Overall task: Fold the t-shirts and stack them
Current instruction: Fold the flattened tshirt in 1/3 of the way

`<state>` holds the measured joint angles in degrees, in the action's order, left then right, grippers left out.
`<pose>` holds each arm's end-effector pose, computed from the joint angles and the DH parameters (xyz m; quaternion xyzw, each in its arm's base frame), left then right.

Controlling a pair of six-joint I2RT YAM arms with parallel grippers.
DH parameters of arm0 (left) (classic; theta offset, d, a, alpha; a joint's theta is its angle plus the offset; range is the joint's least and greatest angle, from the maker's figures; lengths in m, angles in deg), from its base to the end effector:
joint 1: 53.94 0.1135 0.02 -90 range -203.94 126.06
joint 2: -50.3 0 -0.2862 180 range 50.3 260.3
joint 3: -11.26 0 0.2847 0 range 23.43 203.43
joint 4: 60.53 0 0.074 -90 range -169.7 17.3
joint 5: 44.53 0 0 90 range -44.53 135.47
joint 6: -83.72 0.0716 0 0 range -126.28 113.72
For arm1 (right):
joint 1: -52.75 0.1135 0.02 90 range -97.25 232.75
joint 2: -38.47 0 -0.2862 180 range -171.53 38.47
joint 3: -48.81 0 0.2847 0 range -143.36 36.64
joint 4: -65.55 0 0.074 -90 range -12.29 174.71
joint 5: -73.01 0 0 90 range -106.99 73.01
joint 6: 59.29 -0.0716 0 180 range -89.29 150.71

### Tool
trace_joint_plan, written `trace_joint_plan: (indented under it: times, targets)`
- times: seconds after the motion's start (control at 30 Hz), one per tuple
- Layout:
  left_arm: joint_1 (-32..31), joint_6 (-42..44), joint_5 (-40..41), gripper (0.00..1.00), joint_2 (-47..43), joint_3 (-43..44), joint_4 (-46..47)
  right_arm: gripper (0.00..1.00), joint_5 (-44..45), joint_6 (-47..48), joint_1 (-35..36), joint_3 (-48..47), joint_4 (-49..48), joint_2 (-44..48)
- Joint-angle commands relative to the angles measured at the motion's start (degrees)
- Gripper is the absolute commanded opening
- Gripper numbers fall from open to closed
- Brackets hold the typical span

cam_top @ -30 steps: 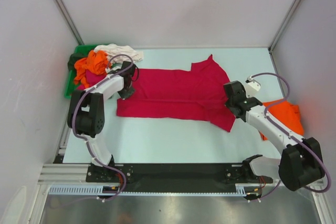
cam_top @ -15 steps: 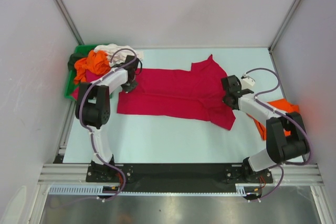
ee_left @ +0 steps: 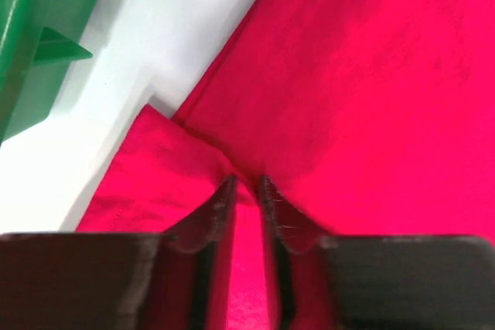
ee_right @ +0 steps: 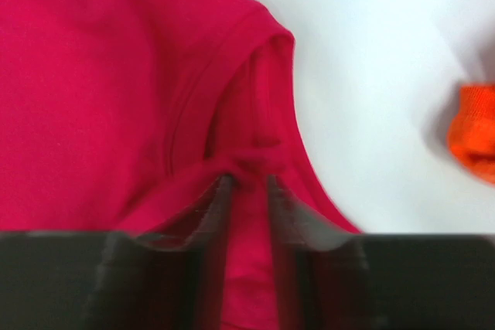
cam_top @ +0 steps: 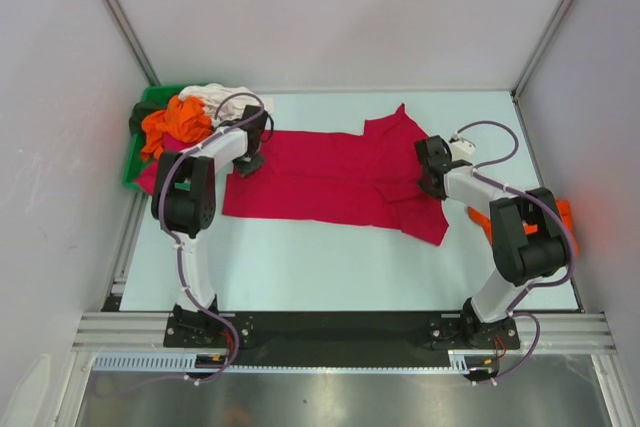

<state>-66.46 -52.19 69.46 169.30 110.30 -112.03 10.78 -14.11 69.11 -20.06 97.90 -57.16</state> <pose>0.4658 -0.0736 0.1345 -0.3094 0.9151 0.1021 0.2376 0.3671 0.0730 0.1523 0.2920 0.8913 -0.0676 0.3403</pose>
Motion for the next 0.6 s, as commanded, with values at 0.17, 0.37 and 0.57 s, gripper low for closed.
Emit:
trace_joint_plan:
  times: [0.17, 0.37, 0.57]
  targets:
    - [-0.1, 1.3, 2.8, 0.45, -8.4, 1.6, 1.2, 0.78, 4.3, 6.2, 4.1, -4.5, -4.1, 6.9]
    - [-1.3, 0.6, 1.9, 0.45, -15.6, -3.8, 2.0, 0.76, 4.0, 6.8, 9.5, -3.9, -1.8, 12.2]
    - [-5.5, -0.2, -0.9, 0.38, -18.7, -13.5, 5.5, 0.10, -0.2, 4.4, 14.8, 3.9, -3.8, 14.6]
